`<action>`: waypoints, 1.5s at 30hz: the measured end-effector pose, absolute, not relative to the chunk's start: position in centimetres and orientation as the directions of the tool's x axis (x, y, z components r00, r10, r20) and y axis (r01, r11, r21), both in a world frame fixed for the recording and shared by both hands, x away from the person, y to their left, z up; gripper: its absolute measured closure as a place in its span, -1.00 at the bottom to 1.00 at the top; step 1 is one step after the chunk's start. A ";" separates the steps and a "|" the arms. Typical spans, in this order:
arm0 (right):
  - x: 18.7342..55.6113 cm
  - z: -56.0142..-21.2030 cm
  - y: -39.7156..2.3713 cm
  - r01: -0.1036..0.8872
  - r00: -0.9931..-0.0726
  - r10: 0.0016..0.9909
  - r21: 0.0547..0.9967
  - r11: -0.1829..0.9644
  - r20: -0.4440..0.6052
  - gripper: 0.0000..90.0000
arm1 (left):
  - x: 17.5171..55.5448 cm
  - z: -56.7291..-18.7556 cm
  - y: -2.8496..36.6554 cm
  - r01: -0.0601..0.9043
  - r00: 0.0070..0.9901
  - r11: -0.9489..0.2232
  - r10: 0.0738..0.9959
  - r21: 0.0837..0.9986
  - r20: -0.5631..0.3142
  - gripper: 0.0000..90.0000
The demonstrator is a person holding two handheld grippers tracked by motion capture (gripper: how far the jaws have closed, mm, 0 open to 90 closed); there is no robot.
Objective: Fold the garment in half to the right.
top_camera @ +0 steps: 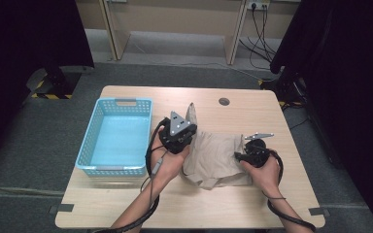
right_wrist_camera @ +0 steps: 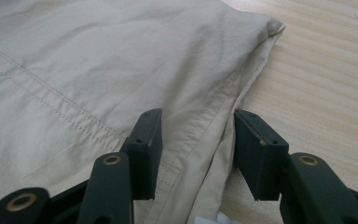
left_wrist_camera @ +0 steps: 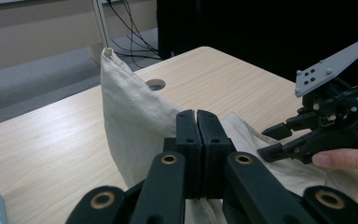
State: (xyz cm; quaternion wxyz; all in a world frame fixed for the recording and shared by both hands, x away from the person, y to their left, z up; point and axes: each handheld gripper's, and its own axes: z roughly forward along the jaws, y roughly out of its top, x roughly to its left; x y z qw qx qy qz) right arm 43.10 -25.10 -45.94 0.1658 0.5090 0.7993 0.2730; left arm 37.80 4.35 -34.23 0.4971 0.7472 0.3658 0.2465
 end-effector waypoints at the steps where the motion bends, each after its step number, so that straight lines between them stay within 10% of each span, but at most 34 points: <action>1: 43.1 -45.9 -25.1 0.723 -0.427 0.904 0.606 0.333 0.014 0.19 | 37.8 -34.2 4.3 0.301 0.612 -0.238 0.791 0.923 0.005 0.96; 45: 43.0 -46.0 -22.9 0.709 -0.462 0.887 0.608 0.357 0.018 0.26 | 37.5 -33.7 2.3 0.277 0.646 -0.250 0.763 0.928 0.012 0.97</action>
